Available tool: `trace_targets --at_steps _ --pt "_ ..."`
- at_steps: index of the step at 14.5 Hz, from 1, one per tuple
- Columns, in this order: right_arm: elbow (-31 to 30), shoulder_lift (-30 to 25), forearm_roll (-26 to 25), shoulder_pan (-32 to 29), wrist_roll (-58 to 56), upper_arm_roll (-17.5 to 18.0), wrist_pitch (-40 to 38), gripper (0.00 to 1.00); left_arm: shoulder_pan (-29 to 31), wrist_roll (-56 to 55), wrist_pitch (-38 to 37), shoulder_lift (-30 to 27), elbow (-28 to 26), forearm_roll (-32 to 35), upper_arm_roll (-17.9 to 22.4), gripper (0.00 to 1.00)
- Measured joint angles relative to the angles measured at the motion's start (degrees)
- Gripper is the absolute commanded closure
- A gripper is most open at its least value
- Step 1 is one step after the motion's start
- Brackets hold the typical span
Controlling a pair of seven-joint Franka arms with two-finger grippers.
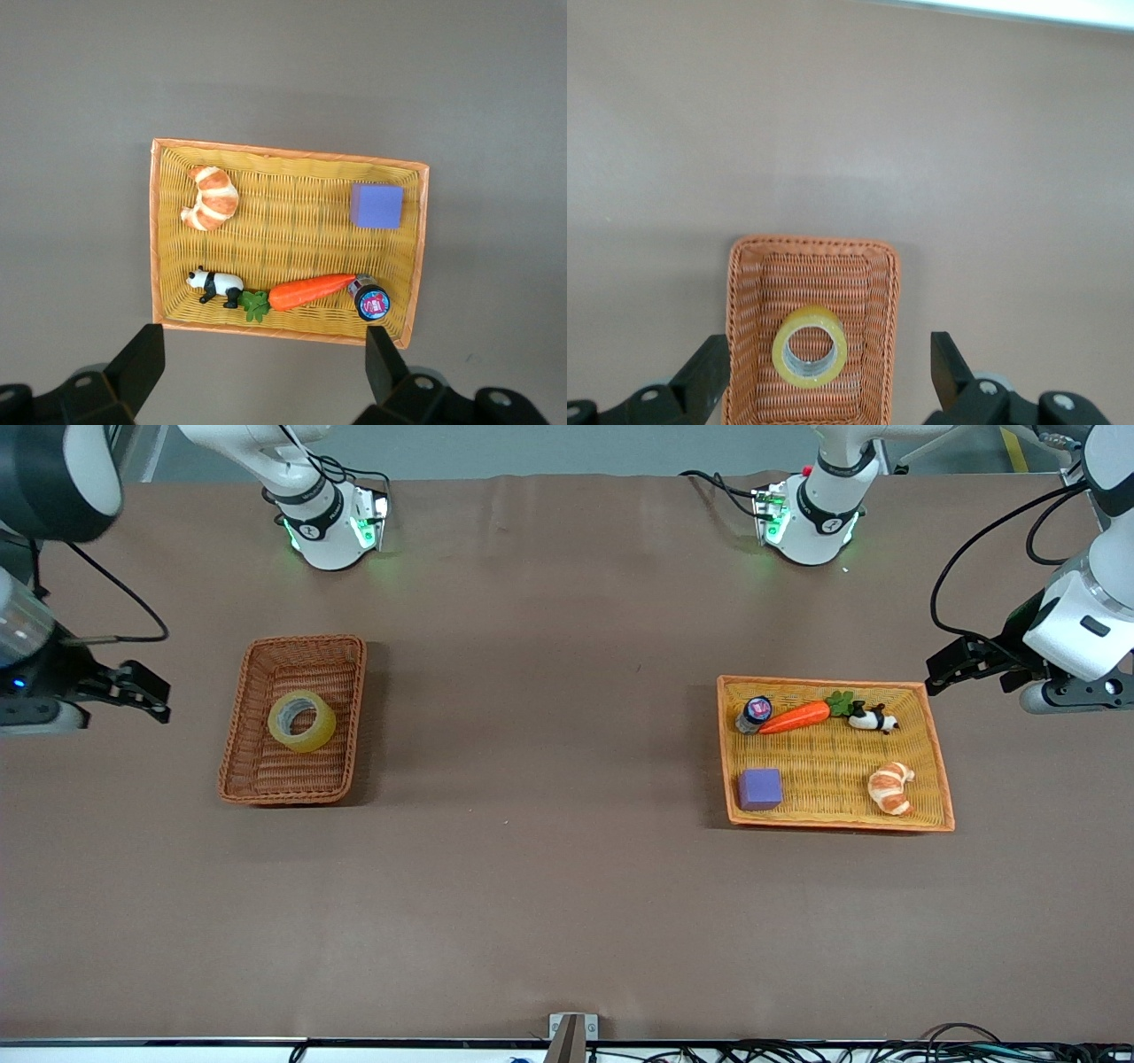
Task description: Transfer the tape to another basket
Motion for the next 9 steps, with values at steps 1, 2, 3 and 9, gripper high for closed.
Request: trace_targets --at_steps 1,2,3,9 --pt "1.29 0.00 0.12 0.00 0.07 -0.01 -1.62 0.00 0.00 0.00 0.00 0.00 0.05 0.00 0.00 0.00" --pt "2.16 0.00 0.15 -0.03 0.46 -0.06 -4.01 0.00 0.00 0.00 -0.03 0.00 0.14 0.00 0.00 0.00" --pt "2.71 -0.04 0.15 -0.06 1.17 -0.25 -6.42 0.00 0.00 0.00 -0.06 -0.01 0.25 0.00 0.00 0.00" --pt "3.17 -2.47 0.85 -0.43 2.41 -1.56 -11.87 0.00 -0.01 0.50 -0.08 -0.02 0.42 0.14 -0.01 0.00"
